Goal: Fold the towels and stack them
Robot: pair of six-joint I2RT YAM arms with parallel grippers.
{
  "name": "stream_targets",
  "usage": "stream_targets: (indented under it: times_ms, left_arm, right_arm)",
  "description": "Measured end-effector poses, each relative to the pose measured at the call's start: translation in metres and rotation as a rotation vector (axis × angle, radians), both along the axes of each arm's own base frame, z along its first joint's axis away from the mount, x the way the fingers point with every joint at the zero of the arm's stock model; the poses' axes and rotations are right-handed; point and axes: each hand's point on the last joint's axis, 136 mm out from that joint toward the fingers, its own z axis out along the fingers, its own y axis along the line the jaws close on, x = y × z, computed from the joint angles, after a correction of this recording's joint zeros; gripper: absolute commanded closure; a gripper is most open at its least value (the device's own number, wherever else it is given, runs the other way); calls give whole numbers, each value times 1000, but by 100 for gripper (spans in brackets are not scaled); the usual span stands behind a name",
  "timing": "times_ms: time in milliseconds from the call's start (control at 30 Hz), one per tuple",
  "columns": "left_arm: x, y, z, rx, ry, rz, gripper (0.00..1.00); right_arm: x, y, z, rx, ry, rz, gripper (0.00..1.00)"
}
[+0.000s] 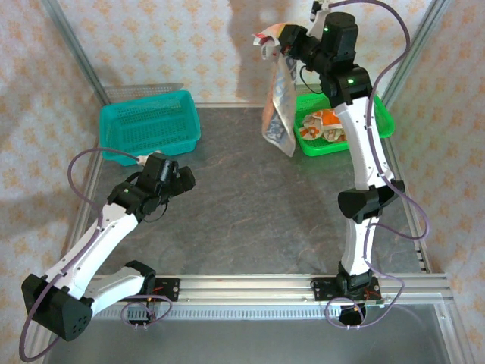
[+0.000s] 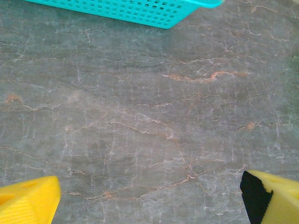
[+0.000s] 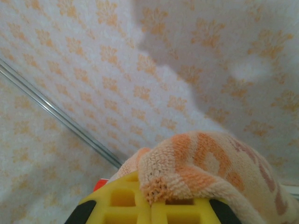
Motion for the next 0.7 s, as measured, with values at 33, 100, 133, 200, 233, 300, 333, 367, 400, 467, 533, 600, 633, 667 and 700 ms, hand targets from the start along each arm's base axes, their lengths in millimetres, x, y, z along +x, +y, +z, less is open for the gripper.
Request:
stream_targets:
  times_ms: [33,100,133,200,233,300,333,367,400,467,533,600,633,667,700]
  left_arm:
    - [0,0,0,0,0,0,0]
    - [-1,0,-2,0,2,1,0]
    - [-1,0,-2,0,3,1,0]
    - [-2,1,-3,-1,1,2,0]
    - [-2,1,-2,-2,-1,2,0]
    - [-3,1,-1,-4,-7,2,0]
    - [-3,1,-1,-4,-7,2,0]
    - [-3,1,-1,-3,-7,2,0]
    - [-3,1,-1,-3,-6,2,0]
    - [-2,2,-1,1,-7,3,0]
    - [-2,2,0,5,-7,5,0]
    - [0,3,2,10,-12,8,0]
    - [1,3,4,15,-16,9,0]
    - [3,4,7,20,-23,12,0]
    - [4,5,9,22,-30,15,0]
  right_arm:
    - [0,0,-2,-3,6,0,100]
    - [1,-1,-4,-11,11,-3,100]
    - [1,-2,-5,-13,14,-5,100]
    - [1,-2,-8,-24,23,-5,100]
    - [1,-2,-10,-29,26,-5,100]
    - [2,-2,-15,-40,38,-6,100]
    - [2,-2,-18,-48,45,-6,100]
    - [1,-1,-24,-59,59,-5,100]
    - [0,0,-31,-71,76,-5,100]
    - [-6,1,-46,-93,117,-2,100]
    - [-14,7,-58,-111,151,8,100]
    - [-26,18,-71,-128,182,28,100]
    - [-32,24,-77,-135,194,38,100]
    - [-40,32,-83,-143,207,55,100]
    - [-50,45,-92,-149,222,81,99]
